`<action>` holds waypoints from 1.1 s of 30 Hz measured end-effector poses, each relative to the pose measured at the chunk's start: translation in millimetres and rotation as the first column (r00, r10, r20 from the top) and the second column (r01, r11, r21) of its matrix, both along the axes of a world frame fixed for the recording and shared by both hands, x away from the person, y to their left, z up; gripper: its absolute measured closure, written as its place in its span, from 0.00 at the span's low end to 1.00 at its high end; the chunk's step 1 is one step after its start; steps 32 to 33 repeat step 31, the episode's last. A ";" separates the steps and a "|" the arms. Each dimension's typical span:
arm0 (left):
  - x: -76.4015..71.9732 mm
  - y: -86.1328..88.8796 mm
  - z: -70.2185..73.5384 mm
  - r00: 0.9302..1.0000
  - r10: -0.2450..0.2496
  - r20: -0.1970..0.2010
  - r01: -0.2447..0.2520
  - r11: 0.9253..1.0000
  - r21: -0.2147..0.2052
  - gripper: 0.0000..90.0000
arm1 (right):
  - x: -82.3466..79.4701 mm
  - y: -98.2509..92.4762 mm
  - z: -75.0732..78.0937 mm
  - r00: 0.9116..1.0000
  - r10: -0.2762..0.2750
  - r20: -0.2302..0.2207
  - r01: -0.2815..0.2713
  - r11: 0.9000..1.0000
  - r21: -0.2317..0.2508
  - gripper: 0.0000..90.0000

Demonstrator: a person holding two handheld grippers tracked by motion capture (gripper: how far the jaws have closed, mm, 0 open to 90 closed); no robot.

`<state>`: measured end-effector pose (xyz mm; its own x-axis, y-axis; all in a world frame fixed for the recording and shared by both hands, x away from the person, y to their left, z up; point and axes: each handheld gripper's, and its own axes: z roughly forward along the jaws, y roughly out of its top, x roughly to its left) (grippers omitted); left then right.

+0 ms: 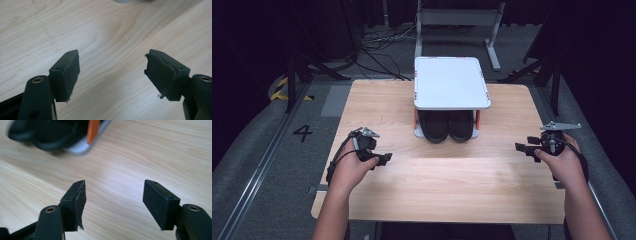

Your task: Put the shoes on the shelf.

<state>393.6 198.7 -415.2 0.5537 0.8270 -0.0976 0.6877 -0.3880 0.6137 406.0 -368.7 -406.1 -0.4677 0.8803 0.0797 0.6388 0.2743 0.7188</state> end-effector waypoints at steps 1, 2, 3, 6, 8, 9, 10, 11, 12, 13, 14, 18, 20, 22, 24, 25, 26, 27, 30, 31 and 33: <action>2.4 4.8 -3.4 1.000 0.007 0.001 -0.007 1.000 -0.013 0.31 | 1.6 -4.0 -2.8 1.000 -0.001 0.002 0.001 1.000 -0.013 0.33; 2.4 4.8 -3.4 1.000 0.007 0.001 -0.007 1.000 -0.013 0.31 | 1.6 -4.0 -2.8 1.000 -0.001 0.002 0.001 1.000 -0.013 0.33; 5.0 9.7 -7.8 1.000 0.028 -0.002 -0.028 0.999 -0.025 0.31 | 3.3 -8.0 -6.3 1.000 -0.005 0.003 0.005 1.000 -0.022 0.28; 10.5 17.6 -16.9 0.997 0.070 -0.012 -0.070 0.997 -0.010 0.31 | 7.6 -19.2 -19.0 0.998 -0.060 -0.006 0.060 0.998 -0.013 0.23; 13.4 20.4 -21.9 0.996 0.094 -0.006 -0.094 0.996 0.000 0.29 | 9.8 -25.3 -27.5 0.998 -0.060 -0.014 0.059 0.998 -0.015 0.21; 14.8 21.8 -24.3 0.995 0.097 -0.003 -0.097 0.995 0.004 0.28 | 10.7 -27.4 -30.5 0.998 -0.054 -0.011 0.054 0.998 -0.022 0.21; 16.3 22.3 -27.8 0.994 0.107 0.003 -0.107 0.994 0.007 0.27 | 11.5 -29.6 -34.1 0.999 -0.050 -0.011 0.050 0.999 -0.018 0.22; 17.1 22.7 -29.6 0.994 0.109 -0.001 -0.109 0.994 0.004 0.26 | 12.9 -31.9 -39.0 0.998 -0.055 -0.008 0.055 0.998 -0.007 0.22; 18.4 23.3 -32.5 0.994 0.110 -0.004 -0.110 0.994 0.000 0.25 | 13.9 -33.2 -42.0 0.998 -0.062 -0.003 0.062 0.998 0.004 0.22; 20.4 23.6 -37.8 0.994 0.108 0.003 -0.108 0.994 0.003 0.23 | 16.5 -35.9 -50.5 0.997 -0.073 0.008 0.072 0.997 0.036 0.22; 20.4 23.6 -37.8 0.994 0.108 0.003 -0.108 0.994 0.003 0.23 | 17.4 -36.8 -53.8 0.997 -0.074 0.010 0.074 0.996 0.042 0.22; 24.8 23.6 -51.4 0.994 0.104 0.018 -0.104 0.994 0.036 0.19 | 21.0 -41.3 -67.5 0.997 -0.069 0.026 0.068 0.997 0.027 0.22; 26.5 23.8 -56.0 0.995 0.095 0.038 -0.098 0.993 0.064 0.20 | 22.8 -43.9 -74.2 0.996 -0.076 0.041 0.075 0.997 0.023 0.22; 27.1 22.4 -58.9 0.995 0.091 0.051 -0.094 0.994 0.059 0.19 | 24.0 -45.7 -79.8 0.996 -0.082 0.047 0.080 0.996 0.031 0.22; 27.8 20.8 -60.4 0.994 0.091 0.066 -0.095 0.994 0.060 0.18 | 24.4 -46.7 -80.5 0.997 -0.068 0.049 0.067 0.998 0.022 0.21; 28.0 19.9 -60.9 0.993 0.096 0.073 -0.101 0.993 0.057 0.18 | 24.6 -46.9 -80.5 0.997 -0.056 0.059 0.056 0.998 0.009 0.20; 28.0 19.4 -61.0 0.993 0.097 0.073 -0.102 0.993 0.056 0.18 | 24.5 -46.2 -80.4 0.996 -0.061 0.062 0.061 0.998 0.002 0.20; 27.9 19.0 -60.9 0.993 0.098 0.073 -0.102 0.993 0.059 0.18 | 24.3 -45.5 -80.3 0.995 -0.067 0.068 0.067 0.998 -0.009 0.21; 27.9 17.0 -59.2 0.992 0.097 0.076 -0.102 0.992 0.068 0.19 | 23.7 -42.6 -78.9 0.996 -0.053 0.067 0.055 0.998 -0.028 0.20; 27.9 16.2 -57.8 0.992 0.095 0.077 -0.100 0.993 0.065 0.20 | 23.0 -41.0 -77.3 0.996 -0.053 0.074 0.054 0.998 -0.018 0.19; 27.9 16.2 -57.8 0.992 0.095 0.077 -0.100 0.993 0.065 0.20 | 23.0 -41.0 -77.3 0.996 -0.053 0.074 0.054 0.998 -0.018 0.19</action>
